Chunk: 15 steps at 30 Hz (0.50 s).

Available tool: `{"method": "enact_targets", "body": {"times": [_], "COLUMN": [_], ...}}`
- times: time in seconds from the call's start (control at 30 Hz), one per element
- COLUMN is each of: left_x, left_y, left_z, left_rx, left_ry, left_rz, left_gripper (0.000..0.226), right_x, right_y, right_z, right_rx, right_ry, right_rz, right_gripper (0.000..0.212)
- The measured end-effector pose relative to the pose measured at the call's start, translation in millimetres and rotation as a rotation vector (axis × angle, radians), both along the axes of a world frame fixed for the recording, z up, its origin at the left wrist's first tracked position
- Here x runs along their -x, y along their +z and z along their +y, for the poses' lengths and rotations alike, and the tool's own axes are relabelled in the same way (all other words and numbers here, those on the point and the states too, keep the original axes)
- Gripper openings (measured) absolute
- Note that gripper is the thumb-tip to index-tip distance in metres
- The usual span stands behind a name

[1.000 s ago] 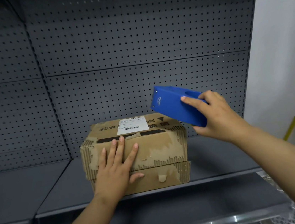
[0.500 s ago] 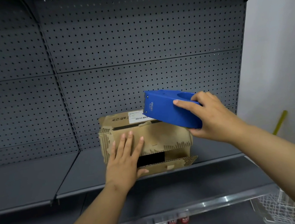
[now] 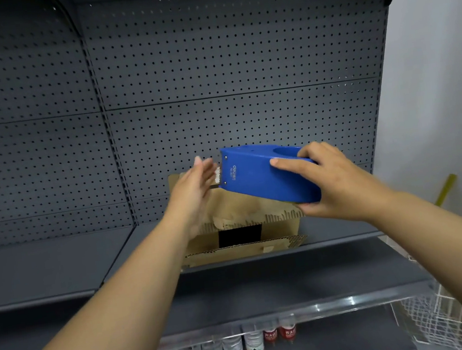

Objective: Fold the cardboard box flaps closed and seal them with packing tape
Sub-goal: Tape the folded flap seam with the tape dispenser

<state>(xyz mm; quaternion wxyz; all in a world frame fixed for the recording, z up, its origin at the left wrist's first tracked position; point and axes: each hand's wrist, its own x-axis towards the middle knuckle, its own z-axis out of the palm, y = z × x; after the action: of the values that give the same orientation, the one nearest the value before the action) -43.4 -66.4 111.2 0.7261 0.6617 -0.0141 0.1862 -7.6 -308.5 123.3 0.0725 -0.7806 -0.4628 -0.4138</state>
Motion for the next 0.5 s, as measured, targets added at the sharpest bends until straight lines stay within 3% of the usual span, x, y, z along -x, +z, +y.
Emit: {"method": "enact_targets", "body": {"times": [0.27, 0.5], "left_x": [23.2, 40.1], "left_y": [18.9, 17.9], "left_z": [-24.2, -51.7], "left_rx": [0.083, 0.093], "left_ry": [-0.158, -0.009], "left_rz": [0.019, 0.025], "left_gripper": [0.023, 0.018], "right_x": [17.1, 38.0], "right_y": [10.0, 10.3], "right_z": [-28.7, -48.5], "right_rx": [0.037, 0.046], "right_ry": [0.065, 0.098], "right_rz": [0.027, 0.077], "right_gripper": [0.083, 0.070]}}
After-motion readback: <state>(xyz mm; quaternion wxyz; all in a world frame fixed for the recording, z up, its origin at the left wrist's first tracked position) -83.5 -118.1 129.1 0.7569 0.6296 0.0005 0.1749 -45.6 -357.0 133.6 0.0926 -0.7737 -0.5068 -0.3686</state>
